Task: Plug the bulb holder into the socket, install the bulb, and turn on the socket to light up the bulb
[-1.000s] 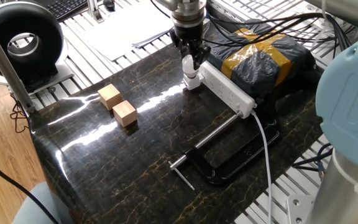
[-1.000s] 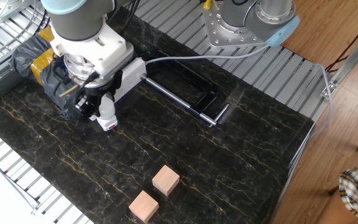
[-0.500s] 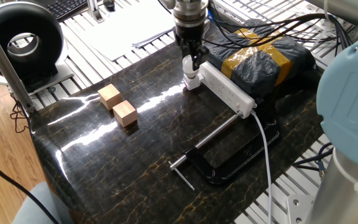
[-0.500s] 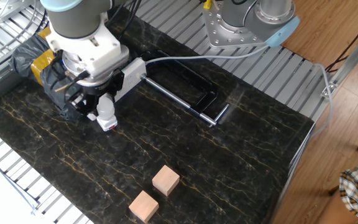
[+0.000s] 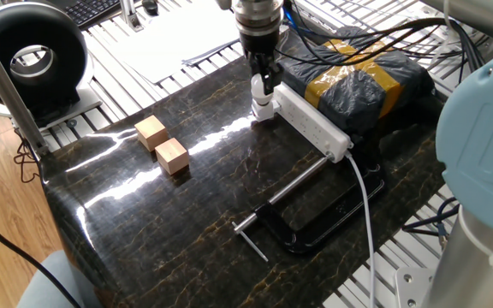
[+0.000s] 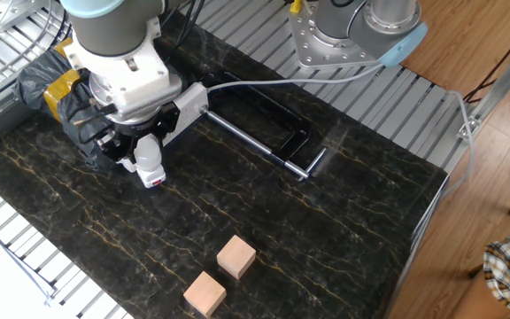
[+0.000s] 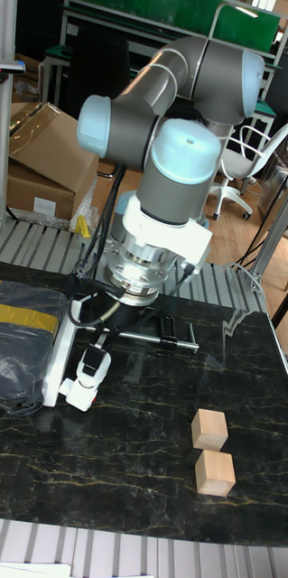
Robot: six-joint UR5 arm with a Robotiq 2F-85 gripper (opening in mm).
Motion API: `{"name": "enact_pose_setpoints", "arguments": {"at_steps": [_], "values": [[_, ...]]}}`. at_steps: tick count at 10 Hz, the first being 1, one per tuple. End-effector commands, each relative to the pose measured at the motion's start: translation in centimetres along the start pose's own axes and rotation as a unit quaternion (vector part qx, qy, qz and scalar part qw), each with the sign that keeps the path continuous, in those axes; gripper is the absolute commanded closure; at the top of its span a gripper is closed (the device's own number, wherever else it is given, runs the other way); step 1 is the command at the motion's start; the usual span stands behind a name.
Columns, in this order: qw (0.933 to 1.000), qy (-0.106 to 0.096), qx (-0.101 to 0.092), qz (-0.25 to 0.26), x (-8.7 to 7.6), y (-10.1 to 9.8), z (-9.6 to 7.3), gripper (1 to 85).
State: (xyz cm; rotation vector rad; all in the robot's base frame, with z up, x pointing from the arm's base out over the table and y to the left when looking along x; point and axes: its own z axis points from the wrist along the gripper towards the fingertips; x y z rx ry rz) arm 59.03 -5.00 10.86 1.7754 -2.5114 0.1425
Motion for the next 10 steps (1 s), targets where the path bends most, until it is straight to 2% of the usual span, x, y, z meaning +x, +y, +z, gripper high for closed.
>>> {"name": "enact_pose_setpoints", "arguments": {"at_steps": [1, 2, 3, 5, 7, 10], "values": [[0.9986, -0.008, 0.008, 0.052, 0.4, -0.5, 0.3, 73.3], [0.9976, -0.008, 0.005, 0.069, 0.4, -0.3, 0.2, 73.7], [0.9953, -0.017, 0.003, 0.096, -0.2, -0.1, 0.1, 74.0], [0.9917, -0.013, 0.011, 0.128, -0.8, 0.1, -0.1, 74.7], [0.9883, -0.015, 0.011, 0.151, -0.6, 0.1, 0.1, 74.7], [0.9829, -0.008, 0.013, 0.183, 0.0, 0.0, 0.3, 75.0]]}}
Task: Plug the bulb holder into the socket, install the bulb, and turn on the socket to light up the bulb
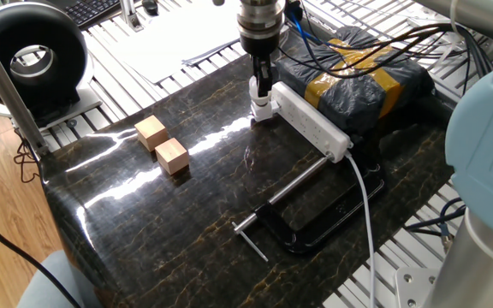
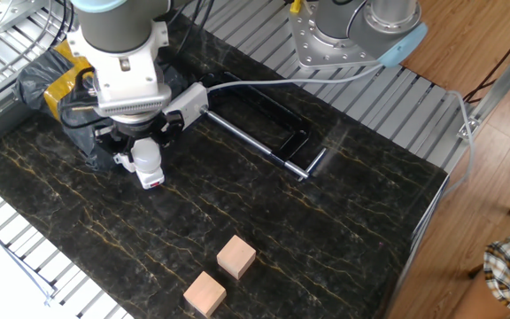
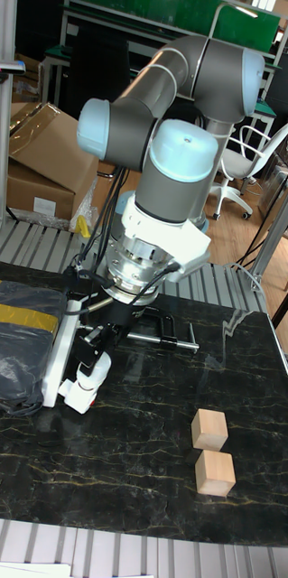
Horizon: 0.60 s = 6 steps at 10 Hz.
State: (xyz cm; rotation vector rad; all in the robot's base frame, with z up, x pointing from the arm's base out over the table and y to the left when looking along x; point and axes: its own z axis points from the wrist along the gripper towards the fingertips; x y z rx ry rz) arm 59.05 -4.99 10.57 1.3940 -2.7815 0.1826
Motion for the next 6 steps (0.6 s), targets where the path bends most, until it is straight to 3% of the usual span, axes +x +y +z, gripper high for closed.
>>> {"name": "enact_pose_setpoints", "arguments": {"at_steps": [1, 3, 6], "values": [[0.9991, -0.001, -0.003, 0.043, 0.0, 0.14, -0.06, 75.0], [0.9983, 0.004, 0.001, 0.057, -0.08, 0.07, -0.22, 76.0], [0.995, 0.003, -0.01, 0.1, -0.2, 0.46, -0.17, 76.0]]}}
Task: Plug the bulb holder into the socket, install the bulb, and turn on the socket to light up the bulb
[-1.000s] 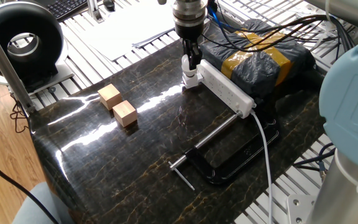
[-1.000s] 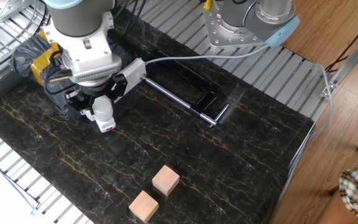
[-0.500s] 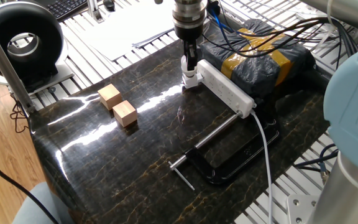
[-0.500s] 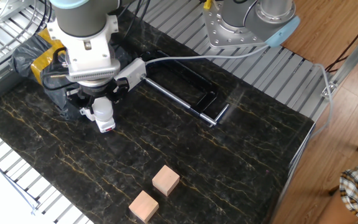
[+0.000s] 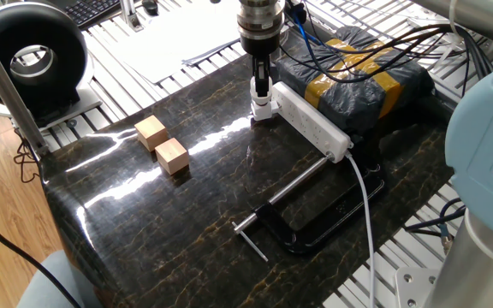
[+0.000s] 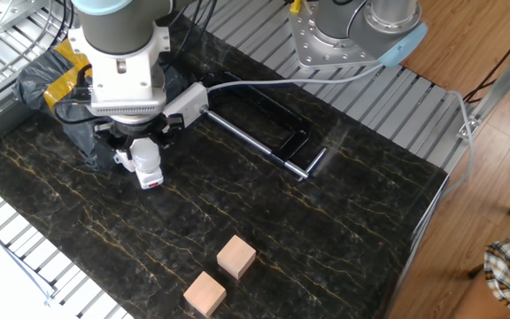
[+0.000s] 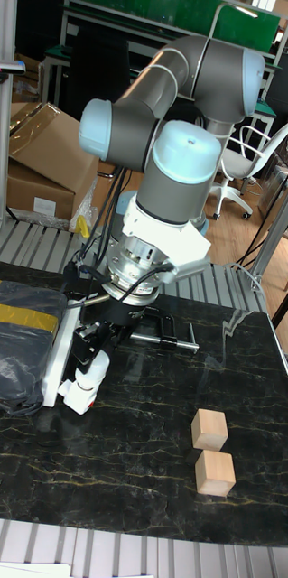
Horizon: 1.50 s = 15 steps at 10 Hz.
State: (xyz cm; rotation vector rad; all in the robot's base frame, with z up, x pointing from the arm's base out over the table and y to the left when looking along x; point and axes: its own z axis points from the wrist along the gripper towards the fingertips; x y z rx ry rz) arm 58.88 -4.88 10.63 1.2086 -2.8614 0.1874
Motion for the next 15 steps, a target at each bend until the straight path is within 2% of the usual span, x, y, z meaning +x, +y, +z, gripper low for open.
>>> {"name": "enact_pose_setpoints", "arguments": {"at_steps": [1, 4, 6, 9, 10, 14, 15], "values": [[0.9991, -0.002, -0.007, 0.042, -0.21, 0.24, -0.13, 76.0], [0.9994, -0.005, -0.01, 0.032, -0.32, 0.14, -0.2, 73.7], [0.9994, -0.016, -0.024, -0.017, -0.59, 0.49, -0.36, 50.7], [0.9975, -0.008, -0.016, -0.068, 0.23, -0.24, -0.14, 25.7], [0.9974, -0.005, -0.012, -0.071, 0.27, -0.22, -0.2, 21.7], [0.9967, -0.002, -0.009, -0.081, -0.06, 0.16, -0.54, 19.7], [0.9952, -0.001, -0.009, -0.097, -0.23, 0.14, -0.98, 18.7]]}}
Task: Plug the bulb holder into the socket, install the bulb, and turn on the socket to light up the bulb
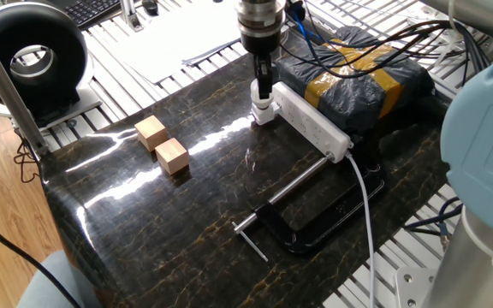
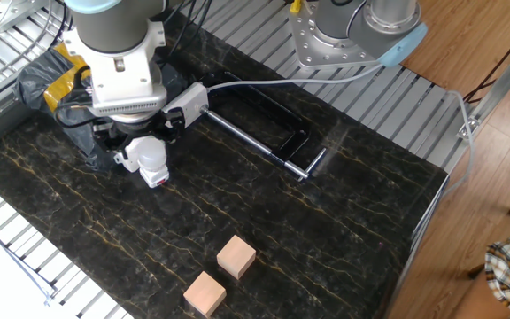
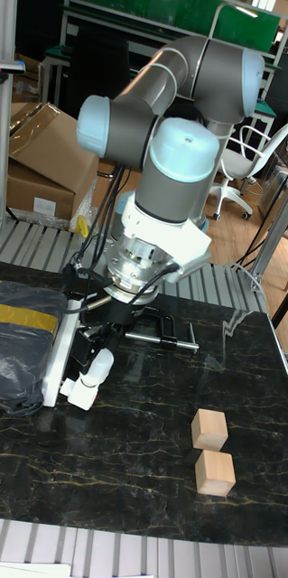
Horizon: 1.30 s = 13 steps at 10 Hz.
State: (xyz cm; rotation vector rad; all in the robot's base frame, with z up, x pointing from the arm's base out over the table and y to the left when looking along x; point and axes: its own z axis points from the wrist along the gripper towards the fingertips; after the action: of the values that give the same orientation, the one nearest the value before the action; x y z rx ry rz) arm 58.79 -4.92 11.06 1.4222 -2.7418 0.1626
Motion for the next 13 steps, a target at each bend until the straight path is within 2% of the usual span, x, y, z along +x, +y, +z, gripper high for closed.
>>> {"name": "enact_pose_setpoints", "arguments": {"at_steps": [1, 2, 4, 5, 6, 7, 8, 9, 10, 11, 12, 13], "values": [[0.9992, 0.001, 0.001, -0.039, -0.4, -0.1, -1.0, 18.0], [0.9988, -0.005, -0.003, -0.049, -0.8, 0.4, -1.5, 16.7], [0.9975, -0.029, -0.026, -0.058, -2.5, 2.6, -2.9, 13.3], [0.9964, -0.041, -0.018, -0.072, -4.1, 3.0, -3.8, 15.3], [0.9952, -0.056, -0.01, -0.08, -6.0, 3.7, -4.3, 21.7], [0.9928, -0.073, 0.002, -0.095, -7.6, 3.9, -4.0, 29.3], [0.9902, -0.08, 0.027, -0.111, -8.9, 3.1, -2.9, 48.7], [0.9905, -0.078, 0.04, -0.105, -9.7, 2.9, -1.6, 79.3], [0.9911, -0.08, 0.02, -0.104, -10.5, 4.5, 0.2, 84.3], [0.9889, -0.085, -0.017, -0.121, -11.2, 6.4, 2.2, 84.3], [0.9881, -0.075, -0.019, -0.133, -11.1, 6.7, 4.0, 84.3], [0.9896, -0.056, -0.008, -0.132, -10.5, 6.8, 5.1, 84.3]]}}
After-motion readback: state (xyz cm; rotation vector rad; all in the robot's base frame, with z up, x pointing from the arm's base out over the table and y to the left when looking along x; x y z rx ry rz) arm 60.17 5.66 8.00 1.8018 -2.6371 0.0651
